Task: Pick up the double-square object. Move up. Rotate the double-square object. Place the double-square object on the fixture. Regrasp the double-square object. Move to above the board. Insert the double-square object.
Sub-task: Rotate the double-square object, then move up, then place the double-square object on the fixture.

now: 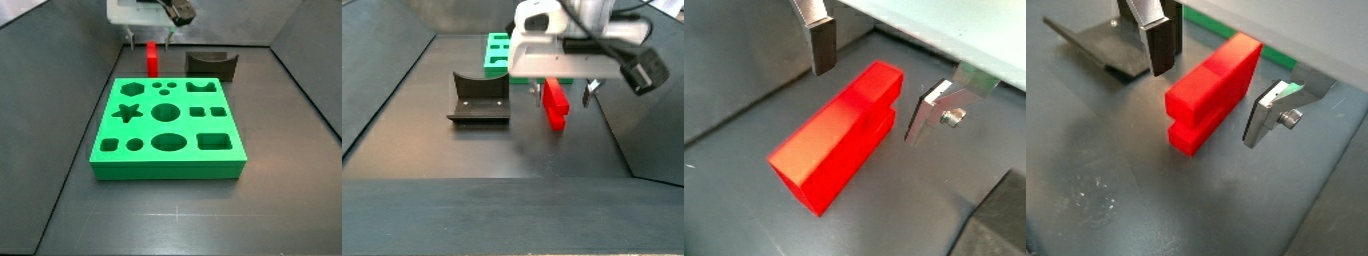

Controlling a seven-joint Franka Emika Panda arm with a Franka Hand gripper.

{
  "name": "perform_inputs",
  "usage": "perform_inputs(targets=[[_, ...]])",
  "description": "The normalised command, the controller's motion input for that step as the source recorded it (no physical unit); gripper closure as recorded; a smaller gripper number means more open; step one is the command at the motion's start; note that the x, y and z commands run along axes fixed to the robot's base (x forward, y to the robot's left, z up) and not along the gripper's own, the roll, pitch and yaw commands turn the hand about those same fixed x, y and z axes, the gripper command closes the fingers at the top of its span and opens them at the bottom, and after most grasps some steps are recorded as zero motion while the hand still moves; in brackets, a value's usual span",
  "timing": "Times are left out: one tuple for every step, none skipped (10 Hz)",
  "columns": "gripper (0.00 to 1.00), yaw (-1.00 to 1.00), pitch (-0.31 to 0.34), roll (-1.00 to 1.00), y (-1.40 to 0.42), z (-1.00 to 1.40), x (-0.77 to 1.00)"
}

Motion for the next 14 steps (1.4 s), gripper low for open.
perform_inputs(targets=[[0.00,-0.01,-0.059,-0.09,0.01,-0.83,0.04],[0.00,0.00,-0.066,-0.10,0.01,-0.70,0.04],[0.00,0.00,-0.069,-0.11,0.01,-0.58,0.03],[0.00,0.00,-0.074,-0.11,0.01,-0.46,0.03],[0.00,0.00,-0.083,-0.12,0.01,-0.35,0.03],[0.00,0.00,-0.087,-0.13,0.01,-0.23,0.03],[1.00,0.00,0.000,0.00,0.00,0.00,0.00],[1.00,0.00,0.000,0.00,0.00,0.83,0.00],[1.00,0.00,0.013,0.00,0.00,0.81,-0.02],[1.00,0.00,0.024,0.00,0.00,0.74,-0.03],[1.00,-0.01,0.038,0.01,0.01,0.58,-0.02],[1.00,-0.01,0.052,0.02,0.01,0.44,-0.02],[1.00,-0.01,0.057,0.04,0.01,0.29,-0.01],[1.00,0.00,0.000,0.00,0.00,1.00,0.00]])
